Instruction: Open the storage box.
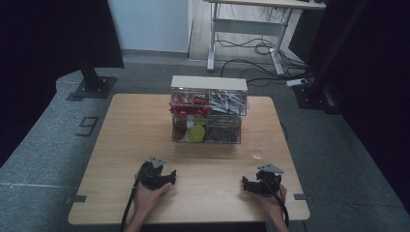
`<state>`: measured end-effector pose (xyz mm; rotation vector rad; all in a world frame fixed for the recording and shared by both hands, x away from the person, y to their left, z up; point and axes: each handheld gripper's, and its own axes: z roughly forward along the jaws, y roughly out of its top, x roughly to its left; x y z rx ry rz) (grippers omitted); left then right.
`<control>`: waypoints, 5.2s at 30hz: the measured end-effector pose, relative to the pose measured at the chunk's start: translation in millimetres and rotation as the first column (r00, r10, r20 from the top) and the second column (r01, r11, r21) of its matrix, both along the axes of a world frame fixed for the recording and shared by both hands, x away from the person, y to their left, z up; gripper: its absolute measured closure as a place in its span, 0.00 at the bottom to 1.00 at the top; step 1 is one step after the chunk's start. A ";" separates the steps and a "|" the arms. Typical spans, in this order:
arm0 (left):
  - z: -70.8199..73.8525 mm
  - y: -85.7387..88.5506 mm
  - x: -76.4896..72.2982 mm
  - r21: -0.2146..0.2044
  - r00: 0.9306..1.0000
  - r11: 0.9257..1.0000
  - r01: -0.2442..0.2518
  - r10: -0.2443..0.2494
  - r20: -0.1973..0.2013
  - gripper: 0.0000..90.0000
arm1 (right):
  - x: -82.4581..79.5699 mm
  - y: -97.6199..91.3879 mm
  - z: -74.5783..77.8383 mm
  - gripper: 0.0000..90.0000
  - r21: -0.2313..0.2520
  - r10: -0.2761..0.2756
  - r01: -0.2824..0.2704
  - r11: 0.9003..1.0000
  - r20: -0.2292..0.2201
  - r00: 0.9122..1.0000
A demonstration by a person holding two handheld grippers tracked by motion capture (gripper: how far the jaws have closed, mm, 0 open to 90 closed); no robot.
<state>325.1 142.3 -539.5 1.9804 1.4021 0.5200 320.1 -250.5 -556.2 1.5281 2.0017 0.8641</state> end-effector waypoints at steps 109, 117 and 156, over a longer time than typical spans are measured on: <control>51.8 -35.9 75.2 -0.173 0.989 0.974 0.144 -0.134 0.069 1.00 | 1.0 -0.4 0.3 0.08 0.007 -0.010 0.010 1.000 0.006 1.000; 41.0 -44.4 72.7 -0.163 0.986 0.972 0.169 -0.166 0.034 1.00 | -0.2 -0.9 0.3 0.09 0.007 -0.021 0.021 1.000 0.008 1.000; 42.4 -42.7 78.8 -0.164 0.991 0.978 0.131 -0.130 0.022 1.00 | -0.8 -5.0 0.4 0.10 0.007 -0.041 0.041 0.999 0.011 0.999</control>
